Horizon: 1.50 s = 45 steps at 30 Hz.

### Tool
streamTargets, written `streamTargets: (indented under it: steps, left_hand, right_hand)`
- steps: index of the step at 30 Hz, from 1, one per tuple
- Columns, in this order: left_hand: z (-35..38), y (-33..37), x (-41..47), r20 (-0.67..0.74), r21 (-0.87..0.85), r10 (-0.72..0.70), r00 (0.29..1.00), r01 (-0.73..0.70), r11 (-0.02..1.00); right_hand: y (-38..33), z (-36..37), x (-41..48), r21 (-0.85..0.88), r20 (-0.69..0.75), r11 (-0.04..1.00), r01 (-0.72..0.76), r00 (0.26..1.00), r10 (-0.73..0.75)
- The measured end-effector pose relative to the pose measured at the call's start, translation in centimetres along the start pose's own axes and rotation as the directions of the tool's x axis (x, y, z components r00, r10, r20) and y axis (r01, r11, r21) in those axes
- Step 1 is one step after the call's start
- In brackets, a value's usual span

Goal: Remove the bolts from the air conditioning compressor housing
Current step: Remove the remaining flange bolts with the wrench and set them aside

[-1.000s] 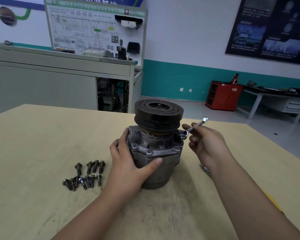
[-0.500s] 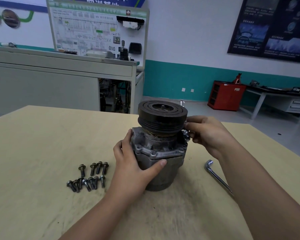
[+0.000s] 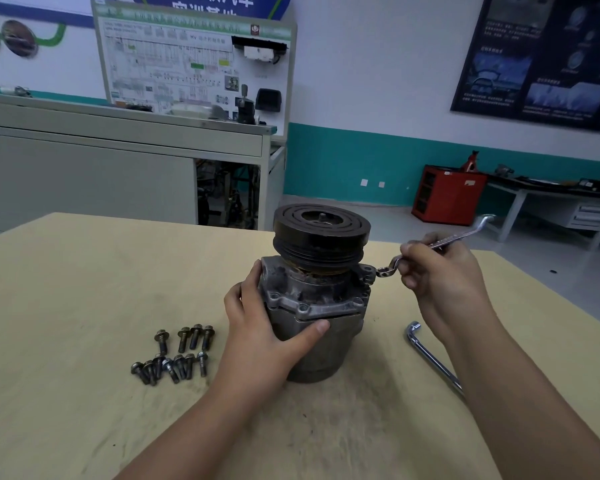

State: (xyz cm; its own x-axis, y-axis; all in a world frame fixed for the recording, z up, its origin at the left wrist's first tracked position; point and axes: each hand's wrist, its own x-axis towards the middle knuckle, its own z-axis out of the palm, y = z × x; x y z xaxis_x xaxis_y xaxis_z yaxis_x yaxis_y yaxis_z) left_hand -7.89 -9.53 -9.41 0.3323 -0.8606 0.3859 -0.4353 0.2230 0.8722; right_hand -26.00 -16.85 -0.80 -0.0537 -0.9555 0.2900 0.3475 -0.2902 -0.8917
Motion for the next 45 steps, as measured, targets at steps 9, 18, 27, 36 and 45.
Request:
streamTargets:
  steps: [9,18,27,36,45]
  left_hand:
    - [0.0,0.0,0.0,0.006,0.000,-0.002,1.000,0.002,1.000]
    - [0.0,0.0,0.0,0.001,0.000,-0.008,1.000,0.008,1.000]
    - [0.0,0.2,0.0,0.002,0.006,-0.008,1.000,0.008,1.000]
    - [-0.2,0.2,-0.1,0.009,0.002,-0.015,1.000,0.014,1.000]
    - [-0.1,0.2,0.0,0.003,0.001,-0.007,1.000,0.007,1.000]
  right_hand:
    - [1.5,-0.7,-3.1,-0.310,0.062,0.870,0.383,0.922,-0.383]
    - [2.4,-0.5,-3.5,-0.607,0.302,0.511,0.609,0.771,-0.561]
    - [0.8,-0.3,-3.7,-0.618,0.381,0.576,0.535,0.845,-0.377]
    - [0.6,-0.5,-3.8,-0.278,0.103,0.940,0.198,0.979,-0.176]
    - [1.4,0.1,-3.5,-0.353,-0.001,0.899,0.260,0.960,-0.279]
